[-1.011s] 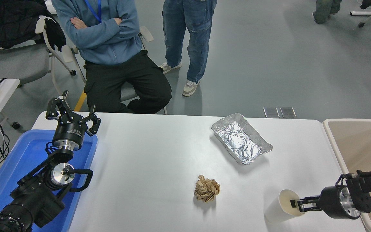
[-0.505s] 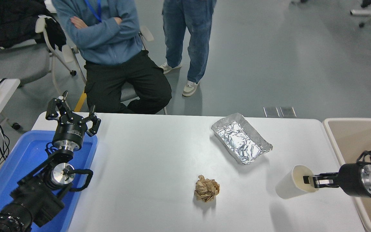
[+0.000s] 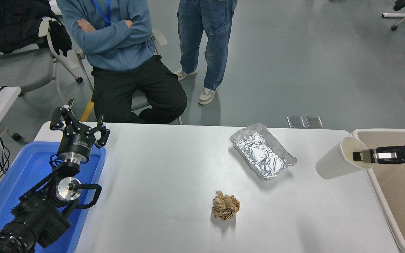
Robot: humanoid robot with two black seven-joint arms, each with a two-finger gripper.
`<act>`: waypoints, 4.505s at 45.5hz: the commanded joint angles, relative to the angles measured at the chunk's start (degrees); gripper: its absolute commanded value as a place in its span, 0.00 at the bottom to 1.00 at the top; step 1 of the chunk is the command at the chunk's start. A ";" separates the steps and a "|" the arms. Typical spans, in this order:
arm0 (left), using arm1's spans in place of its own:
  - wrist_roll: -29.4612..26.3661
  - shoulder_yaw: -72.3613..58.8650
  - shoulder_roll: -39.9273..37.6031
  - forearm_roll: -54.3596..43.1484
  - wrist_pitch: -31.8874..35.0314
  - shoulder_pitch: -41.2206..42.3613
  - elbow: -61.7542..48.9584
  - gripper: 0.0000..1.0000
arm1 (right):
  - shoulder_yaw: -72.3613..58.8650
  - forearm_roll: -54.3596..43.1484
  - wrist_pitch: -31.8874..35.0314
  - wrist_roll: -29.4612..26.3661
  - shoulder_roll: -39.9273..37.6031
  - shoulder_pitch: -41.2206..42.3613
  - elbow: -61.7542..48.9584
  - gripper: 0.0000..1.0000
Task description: Dispose of the paper cup in the dustbin
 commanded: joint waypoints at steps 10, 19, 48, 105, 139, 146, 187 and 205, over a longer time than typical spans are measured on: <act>0.00 0.00 0.00 0.01 0.00 0.00 -0.02 1.00 | 3.22 0.21 4.88 -0.39 -1.71 2.78 -0.19 0.00; 0.00 0.00 0.00 0.01 0.00 0.00 -0.02 1.00 | 3.13 0.12 4.88 -0.39 -1.97 2.60 -1.51 0.00; 0.00 0.00 0.00 0.01 0.00 0.00 -0.02 1.00 | 2.78 16.28 -11.82 3.47 3.30 -11.89 -25.15 0.00; 0.00 0.00 0.00 0.01 0.00 0.00 0.07 1.00 | 8.23 62.17 -37.14 6.11 47.41 -48.11 -84.73 0.00; 0.00 0.00 0.00 0.01 0.00 0.00 0.07 1.00 | 10.25 63.75 -46.98 5.76 55.86 -46.88 -93.36 0.00; 0.00 0.00 0.00 0.01 0.00 0.00 0.07 1.00 | 9.90 63.75 -47.86 5.58 56.74 -46.01 -93.62 0.00; 0.00 0.00 0.00 0.01 0.00 0.00 0.07 1.00 | 10.34 63.75 -47.77 4.35 55.24 -44.86 -93.62 1.00; 0.00 0.00 0.00 0.01 0.00 0.00 0.07 1.00 | 10.69 64.63 -46.10 4.26 54.46 -41.88 -93.45 1.00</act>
